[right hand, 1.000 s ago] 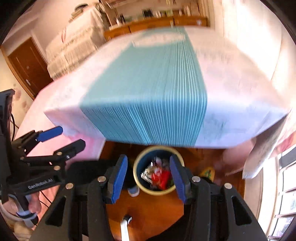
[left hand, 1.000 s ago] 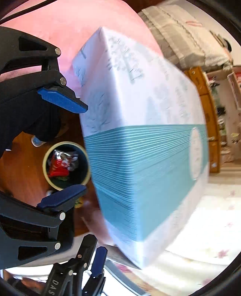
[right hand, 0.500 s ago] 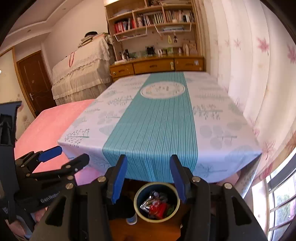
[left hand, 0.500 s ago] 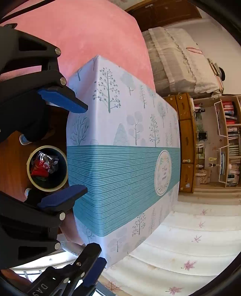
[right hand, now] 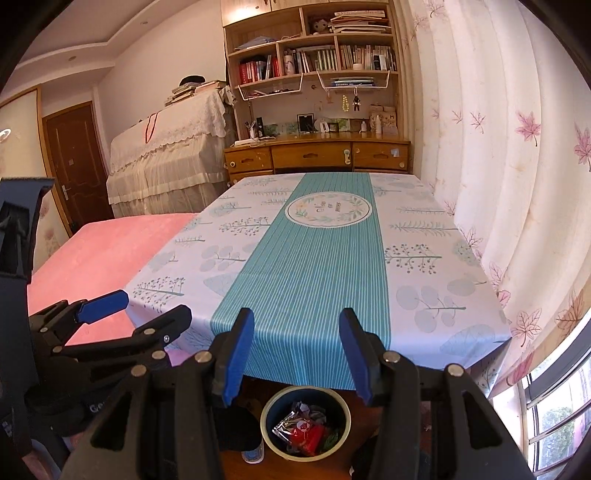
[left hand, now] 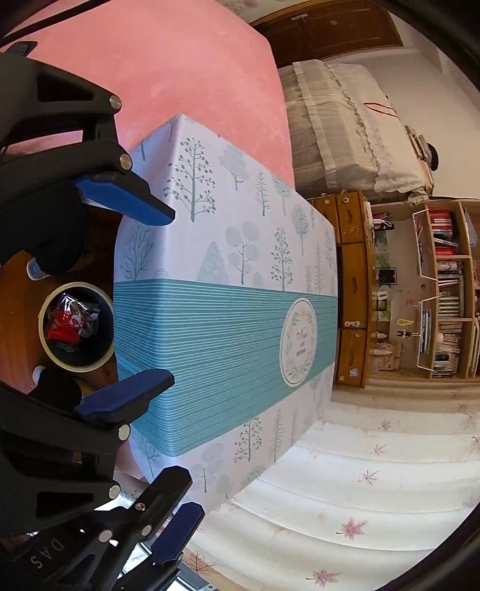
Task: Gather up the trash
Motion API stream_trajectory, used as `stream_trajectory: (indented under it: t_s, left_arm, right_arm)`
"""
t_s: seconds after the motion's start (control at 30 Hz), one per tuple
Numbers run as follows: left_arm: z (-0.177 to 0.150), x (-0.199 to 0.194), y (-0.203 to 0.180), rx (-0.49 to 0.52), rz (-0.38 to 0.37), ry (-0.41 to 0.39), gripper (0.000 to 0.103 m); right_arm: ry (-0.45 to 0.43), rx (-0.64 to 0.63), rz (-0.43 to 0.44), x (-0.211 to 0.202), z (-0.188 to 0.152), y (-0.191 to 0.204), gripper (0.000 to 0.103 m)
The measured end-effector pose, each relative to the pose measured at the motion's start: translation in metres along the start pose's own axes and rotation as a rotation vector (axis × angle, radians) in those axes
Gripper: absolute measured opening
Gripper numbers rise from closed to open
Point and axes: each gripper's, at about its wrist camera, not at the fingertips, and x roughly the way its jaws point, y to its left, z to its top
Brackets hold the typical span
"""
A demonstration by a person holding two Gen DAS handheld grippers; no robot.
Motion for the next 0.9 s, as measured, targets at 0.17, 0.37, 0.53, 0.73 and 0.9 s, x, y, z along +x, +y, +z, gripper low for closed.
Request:
stream_trajectory:
  t_s: [0.17,0.37,0.53,0.73,0.9]
  left_arm:
    - [0.0018,0.0004,-0.0031,-0.006,-0.009,0.01,0.079]
    - [0.0024,-0.0001,-0.0056,-0.01,-0.011,0.015,0.079]
    - [0.0014,-0.0027,-0.0062,-0.019,-0.011,0.015,0.079]
    - [-0.0002,-0.0037,-0.0063,-0.027,-0.005,0.015,0.079]
    - [-0.0006,-0.0046,-0.0064,-0.031,-0.003,0.019,0.079]
  right_arm:
    - [-0.012,0.006,0.005,-0.0027,0.0032,-0.0029,0.049]
    - [-0.009,0.011,0.007,-0.0035,0.0037,-0.0033,0.049]
    - [-0.004,0.01,0.004,-0.0038,0.0036,-0.0049,0.049]
    - [-0.003,0.01,0.004,-0.0041,0.0029,-0.0053,0.049]
    - [-0.001,0.012,0.006,-0.0042,0.003,-0.0057,0.049]
